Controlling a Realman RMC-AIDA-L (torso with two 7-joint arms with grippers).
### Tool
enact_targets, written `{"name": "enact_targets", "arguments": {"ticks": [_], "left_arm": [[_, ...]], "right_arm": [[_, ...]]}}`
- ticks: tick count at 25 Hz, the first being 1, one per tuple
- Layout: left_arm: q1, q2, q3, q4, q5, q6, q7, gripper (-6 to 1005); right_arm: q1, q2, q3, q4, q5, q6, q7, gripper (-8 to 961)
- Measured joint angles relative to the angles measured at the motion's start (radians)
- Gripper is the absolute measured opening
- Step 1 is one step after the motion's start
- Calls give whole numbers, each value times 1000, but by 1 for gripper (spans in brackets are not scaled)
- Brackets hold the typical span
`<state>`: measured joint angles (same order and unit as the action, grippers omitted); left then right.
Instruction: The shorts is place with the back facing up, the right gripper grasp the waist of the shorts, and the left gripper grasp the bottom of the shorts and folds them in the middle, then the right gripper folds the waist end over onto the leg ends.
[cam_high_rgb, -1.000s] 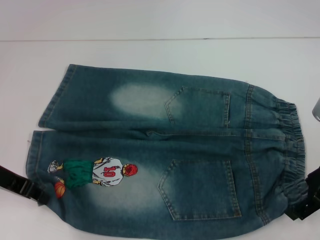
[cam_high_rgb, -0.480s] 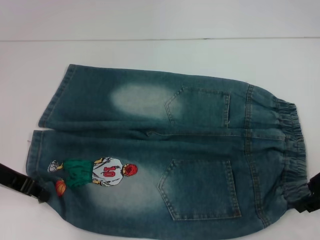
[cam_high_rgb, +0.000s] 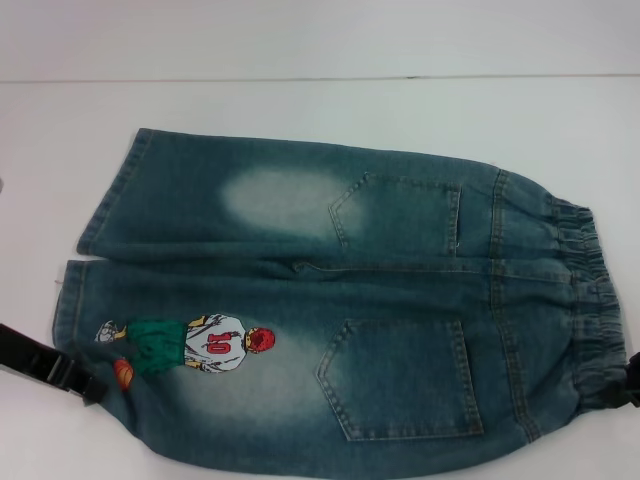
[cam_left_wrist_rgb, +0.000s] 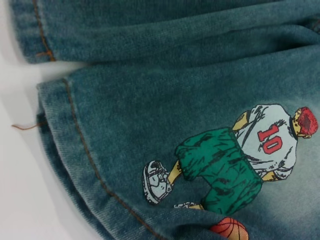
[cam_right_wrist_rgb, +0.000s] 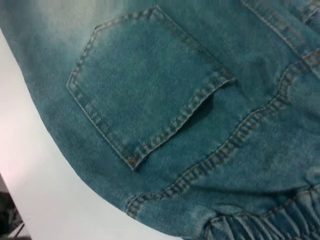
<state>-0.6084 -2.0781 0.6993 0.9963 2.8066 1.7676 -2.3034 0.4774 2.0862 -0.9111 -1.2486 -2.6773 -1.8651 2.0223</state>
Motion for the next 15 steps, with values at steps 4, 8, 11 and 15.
{"name": "enact_targets", "arguments": {"ticks": [4,8,11,15], "left_arm": [[-3,10,-15,-21,-30,-20,14,54],[-11,35,-79,-30,-91,-31,41,54],[-25,62,-147,-30,-129,-45,56,54],[-44,79,-190,-30,-158,-84,62,53]], "right_arm": [[-3,0,70,1,33,-1,-48,130],[-1,-7,157,2,79,-6,-95,52],[5,-21,221,6,137,-9,-115,52],[14,-46,283,28,247,16,-120,52]]}}
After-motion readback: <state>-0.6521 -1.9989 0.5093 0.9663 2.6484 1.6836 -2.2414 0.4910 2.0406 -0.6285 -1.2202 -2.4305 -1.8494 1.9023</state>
